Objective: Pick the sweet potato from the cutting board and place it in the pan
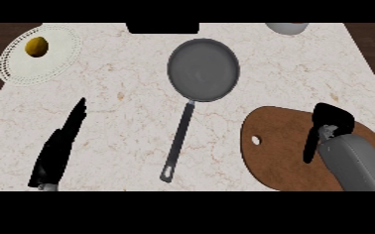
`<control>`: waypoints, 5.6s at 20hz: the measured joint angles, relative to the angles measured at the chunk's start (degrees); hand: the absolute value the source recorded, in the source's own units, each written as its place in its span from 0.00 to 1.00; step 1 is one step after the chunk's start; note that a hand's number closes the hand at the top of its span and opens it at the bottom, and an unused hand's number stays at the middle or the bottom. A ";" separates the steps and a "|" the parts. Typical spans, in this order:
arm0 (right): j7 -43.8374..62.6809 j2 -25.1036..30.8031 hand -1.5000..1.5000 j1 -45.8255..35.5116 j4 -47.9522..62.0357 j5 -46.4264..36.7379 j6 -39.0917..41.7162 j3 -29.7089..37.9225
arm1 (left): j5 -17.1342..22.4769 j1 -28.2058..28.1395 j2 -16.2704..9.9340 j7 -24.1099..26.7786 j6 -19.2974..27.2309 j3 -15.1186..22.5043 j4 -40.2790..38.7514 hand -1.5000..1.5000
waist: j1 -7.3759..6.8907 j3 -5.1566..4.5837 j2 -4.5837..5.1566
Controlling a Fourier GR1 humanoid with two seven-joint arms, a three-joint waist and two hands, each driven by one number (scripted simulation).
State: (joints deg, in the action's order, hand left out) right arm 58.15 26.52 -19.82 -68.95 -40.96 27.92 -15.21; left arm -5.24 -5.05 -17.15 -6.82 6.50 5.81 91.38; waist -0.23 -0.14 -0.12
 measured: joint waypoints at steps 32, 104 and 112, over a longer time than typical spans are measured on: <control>-30.20 -0.28 1.00 -1.86 -9.01 -8.30 -21.80 10.68 | -2.08 -0.74 2.08 -1.20 -4.17 -3.79 2.09 0.50 | 0.26 0.12 -0.05; -79.44 -6.56 0.00 -32.27 50.01 24.14 -46.91 49.35 | -4.31 1.78 4.11 -1.09 -6.55 -5.65 0.89 0.50 | -1.05 0.21 0.65; -83.52 0.93 0.00 -26.07 50.05 26.82 -37.58 49.29 | -4.98 1.73 5.00 -0.57 -6.52 -6.15 0.25 0.50 | -0.59 0.20 0.44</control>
State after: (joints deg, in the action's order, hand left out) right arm -25.37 27.44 -45.89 -18.90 -14.14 -9.66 34.08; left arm -10.21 -3.32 -12.15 -7.39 -0.02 -0.34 91.63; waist -0.83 0.07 0.32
